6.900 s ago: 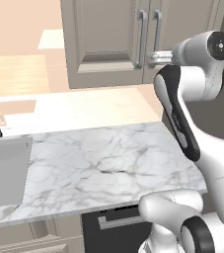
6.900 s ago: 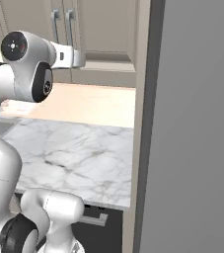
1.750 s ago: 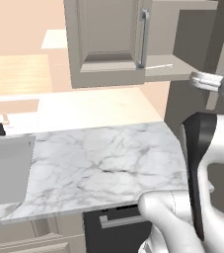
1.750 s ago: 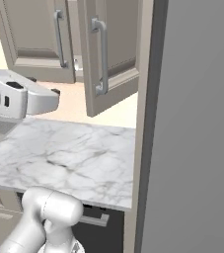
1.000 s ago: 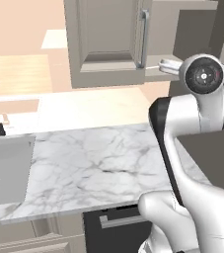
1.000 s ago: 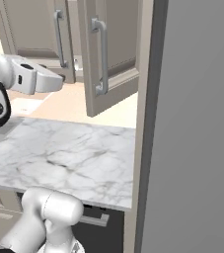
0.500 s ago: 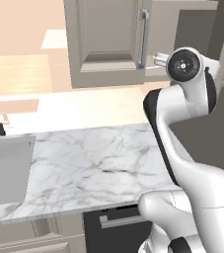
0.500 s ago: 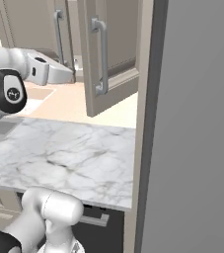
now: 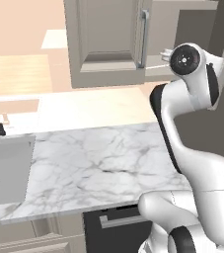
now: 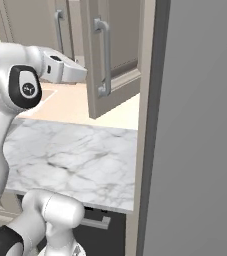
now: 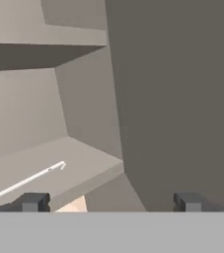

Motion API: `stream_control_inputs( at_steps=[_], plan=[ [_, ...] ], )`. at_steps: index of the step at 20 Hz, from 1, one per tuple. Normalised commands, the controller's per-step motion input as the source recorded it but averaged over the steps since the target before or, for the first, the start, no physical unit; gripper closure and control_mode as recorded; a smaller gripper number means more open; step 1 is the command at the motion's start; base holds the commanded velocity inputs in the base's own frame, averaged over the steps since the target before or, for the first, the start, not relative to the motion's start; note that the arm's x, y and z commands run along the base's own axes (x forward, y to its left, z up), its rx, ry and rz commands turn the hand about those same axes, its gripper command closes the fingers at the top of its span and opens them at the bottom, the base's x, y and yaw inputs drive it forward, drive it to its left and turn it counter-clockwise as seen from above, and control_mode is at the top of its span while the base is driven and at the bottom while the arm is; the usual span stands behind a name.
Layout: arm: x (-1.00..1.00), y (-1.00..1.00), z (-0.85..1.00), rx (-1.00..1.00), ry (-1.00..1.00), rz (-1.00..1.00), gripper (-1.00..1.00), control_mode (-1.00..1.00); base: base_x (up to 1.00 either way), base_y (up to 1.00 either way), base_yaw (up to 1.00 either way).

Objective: Open the cabinet and move the ladle to the pot. Then close the cabinet.

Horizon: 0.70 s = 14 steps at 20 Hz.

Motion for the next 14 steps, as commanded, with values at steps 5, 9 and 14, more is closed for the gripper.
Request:
stream_control_inputs(
  at_steps=[5,9,14],
  plan=[
    [0.01,-0.48,0.0,0.0,0.0,-0.08,-1.0,-1.0,0.0,0.0,0.0],
    [0.0,-0.58,0.0,0.0,-0.02,-0.13,-1.0,-1.0,0.0,0.0,0.0],
    [0.0,-0.68,0.0,0.0,-0.01,-0.17,-1.0,-1.0,0.0,0.0,0.0]
  ],
)
